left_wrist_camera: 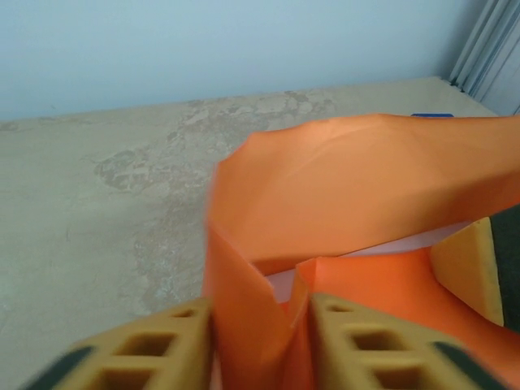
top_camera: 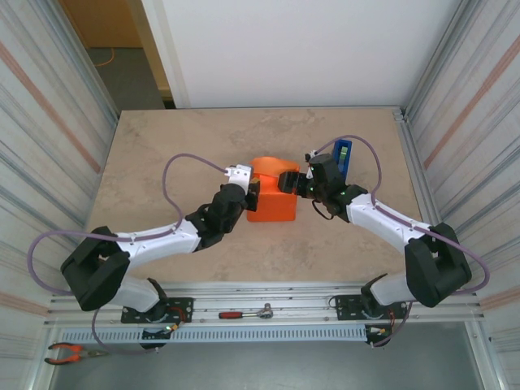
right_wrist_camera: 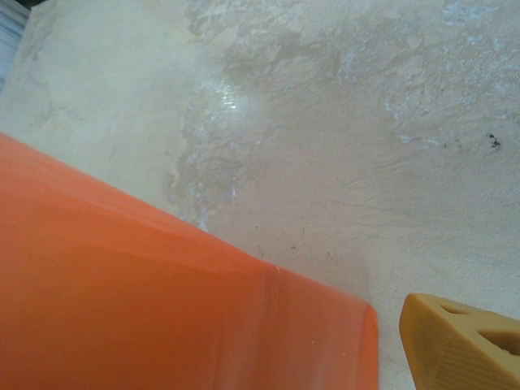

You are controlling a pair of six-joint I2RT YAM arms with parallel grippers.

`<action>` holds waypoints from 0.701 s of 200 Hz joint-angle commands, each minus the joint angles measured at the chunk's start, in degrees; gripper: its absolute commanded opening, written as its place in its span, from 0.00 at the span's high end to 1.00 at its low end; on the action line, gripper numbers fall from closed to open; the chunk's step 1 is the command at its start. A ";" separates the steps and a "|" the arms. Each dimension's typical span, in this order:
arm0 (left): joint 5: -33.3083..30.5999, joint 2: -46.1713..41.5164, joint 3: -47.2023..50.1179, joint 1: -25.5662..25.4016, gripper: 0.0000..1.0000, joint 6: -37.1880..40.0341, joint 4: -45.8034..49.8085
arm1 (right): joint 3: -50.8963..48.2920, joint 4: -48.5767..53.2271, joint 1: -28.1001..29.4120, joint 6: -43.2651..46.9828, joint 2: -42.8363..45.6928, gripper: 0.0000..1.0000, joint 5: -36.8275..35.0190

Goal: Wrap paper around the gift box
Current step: Fold the wrapping paper for the gift box.

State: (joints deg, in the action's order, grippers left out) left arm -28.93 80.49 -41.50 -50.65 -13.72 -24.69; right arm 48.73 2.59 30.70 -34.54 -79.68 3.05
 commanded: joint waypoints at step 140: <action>4.88 -6.60 -2.34 6.12 0.43 -2.27 2.90 | -1.44 7.15 1.12 0.34 -0.30 0.13 1.66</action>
State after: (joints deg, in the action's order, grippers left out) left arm -26.79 79.68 -43.81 -47.88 -12.29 -20.99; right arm 48.73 3.18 30.85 -34.54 -79.40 3.53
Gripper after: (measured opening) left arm 0.409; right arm 0.871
